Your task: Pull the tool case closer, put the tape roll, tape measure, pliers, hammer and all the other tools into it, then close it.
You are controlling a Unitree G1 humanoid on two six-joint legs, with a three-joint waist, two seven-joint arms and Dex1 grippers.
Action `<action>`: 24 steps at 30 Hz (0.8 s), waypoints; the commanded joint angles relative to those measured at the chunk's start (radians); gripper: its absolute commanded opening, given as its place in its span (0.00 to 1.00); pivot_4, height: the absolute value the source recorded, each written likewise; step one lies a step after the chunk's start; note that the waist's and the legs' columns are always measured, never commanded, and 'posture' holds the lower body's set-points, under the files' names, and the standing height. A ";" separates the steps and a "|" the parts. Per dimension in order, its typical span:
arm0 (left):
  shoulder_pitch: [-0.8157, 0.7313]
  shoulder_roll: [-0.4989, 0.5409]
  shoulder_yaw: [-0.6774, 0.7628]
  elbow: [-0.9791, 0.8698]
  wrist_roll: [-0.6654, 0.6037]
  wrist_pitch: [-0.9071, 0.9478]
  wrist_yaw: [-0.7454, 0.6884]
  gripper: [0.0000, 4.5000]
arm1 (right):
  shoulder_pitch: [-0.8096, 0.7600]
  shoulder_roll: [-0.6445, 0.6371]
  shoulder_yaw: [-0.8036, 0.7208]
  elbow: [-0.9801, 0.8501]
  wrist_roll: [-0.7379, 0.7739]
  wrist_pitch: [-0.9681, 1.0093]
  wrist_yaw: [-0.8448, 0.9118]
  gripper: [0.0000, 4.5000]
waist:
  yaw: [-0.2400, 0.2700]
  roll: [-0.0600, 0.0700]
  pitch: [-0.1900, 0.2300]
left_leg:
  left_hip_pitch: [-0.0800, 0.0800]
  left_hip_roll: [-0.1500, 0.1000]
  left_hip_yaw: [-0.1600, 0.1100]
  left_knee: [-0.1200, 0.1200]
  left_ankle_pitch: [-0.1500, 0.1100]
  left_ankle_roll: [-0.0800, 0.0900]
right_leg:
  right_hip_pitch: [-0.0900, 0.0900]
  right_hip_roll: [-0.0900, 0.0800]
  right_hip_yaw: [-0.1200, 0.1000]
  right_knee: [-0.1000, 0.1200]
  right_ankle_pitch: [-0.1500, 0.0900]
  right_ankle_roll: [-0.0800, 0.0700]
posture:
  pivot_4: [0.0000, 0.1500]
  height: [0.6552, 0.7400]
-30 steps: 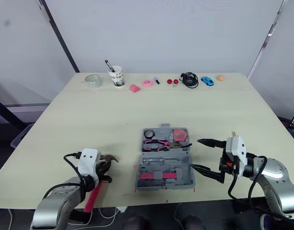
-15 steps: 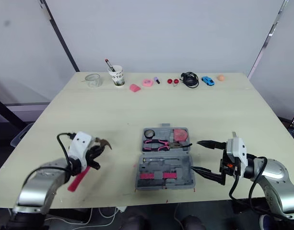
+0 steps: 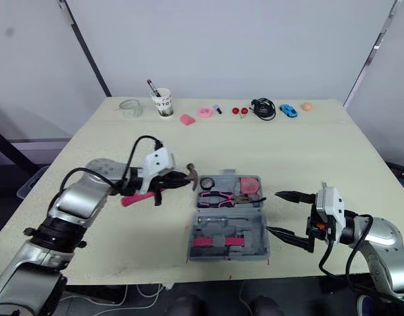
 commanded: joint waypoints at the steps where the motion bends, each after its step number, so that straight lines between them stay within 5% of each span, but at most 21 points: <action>1: -0.056 -0.030 -0.061 -0.037 -0.016 0.057 -0.080 0.02 | 0.000 -0.018 -0.035 -0.015 0.006 -0.022 0.003 1.00 | -0.002 0.000 0.000 | 0.000 0.000 -0.001 0.000 0.000 0.000 | 0.000 0.001 0.000 0.000 0.000 0.000 | 1.00 1.00; 24: -0.262 -0.369 -0.476 0.004 0.155 0.324 -0.118 0.02 | 0.101 -0.068 -0.104 -0.008 0.008 -0.044 0.017 1.00 | 0.002 0.001 0.001 | -0.001 0.000 -0.003 0.002 0.000 0.000 | 0.000 0.003 0.002 0.001 0.000 0.000 | 1.00 1.00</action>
